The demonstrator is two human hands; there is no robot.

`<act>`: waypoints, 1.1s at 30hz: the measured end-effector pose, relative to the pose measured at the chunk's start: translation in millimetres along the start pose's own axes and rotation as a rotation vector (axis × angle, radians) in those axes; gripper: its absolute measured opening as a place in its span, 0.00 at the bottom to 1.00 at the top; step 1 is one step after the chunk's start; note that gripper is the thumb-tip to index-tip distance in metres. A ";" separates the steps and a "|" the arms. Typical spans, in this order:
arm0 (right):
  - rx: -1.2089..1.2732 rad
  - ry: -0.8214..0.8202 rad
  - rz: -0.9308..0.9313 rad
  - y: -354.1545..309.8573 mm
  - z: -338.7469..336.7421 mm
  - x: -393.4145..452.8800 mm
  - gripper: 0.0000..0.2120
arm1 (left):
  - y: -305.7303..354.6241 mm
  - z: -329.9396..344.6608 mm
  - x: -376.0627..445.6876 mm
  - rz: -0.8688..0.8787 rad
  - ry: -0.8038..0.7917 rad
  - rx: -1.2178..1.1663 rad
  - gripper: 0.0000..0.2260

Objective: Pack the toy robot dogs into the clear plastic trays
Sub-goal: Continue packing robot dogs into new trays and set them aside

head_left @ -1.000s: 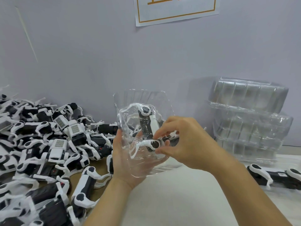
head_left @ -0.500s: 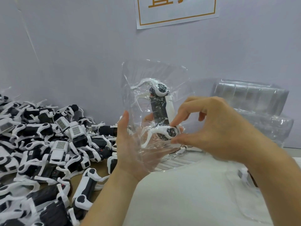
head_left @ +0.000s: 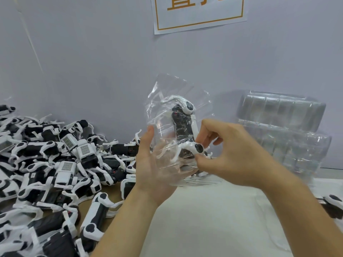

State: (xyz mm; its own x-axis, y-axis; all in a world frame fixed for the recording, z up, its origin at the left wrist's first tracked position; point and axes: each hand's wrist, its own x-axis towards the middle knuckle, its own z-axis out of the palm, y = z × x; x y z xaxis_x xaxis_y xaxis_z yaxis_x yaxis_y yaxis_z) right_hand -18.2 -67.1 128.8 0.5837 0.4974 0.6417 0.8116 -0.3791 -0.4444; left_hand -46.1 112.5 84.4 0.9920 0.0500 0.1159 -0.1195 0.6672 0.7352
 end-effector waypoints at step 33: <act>-0.204 -0.439 0.506 85.1 41.7 -24.1 0.18 | -41.9 -17.8 17.5 0.166 0.243 1.671 0.18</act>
State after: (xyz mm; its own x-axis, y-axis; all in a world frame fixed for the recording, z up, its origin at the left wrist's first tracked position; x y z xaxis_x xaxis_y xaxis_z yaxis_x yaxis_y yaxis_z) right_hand 37.7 -78.8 49.4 0.8787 0.4740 0.0556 0.4423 -0.7650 -0.4681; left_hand -23.0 98.6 43.8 0.9291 0.2441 0.2777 0.0331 -0.8030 0.5951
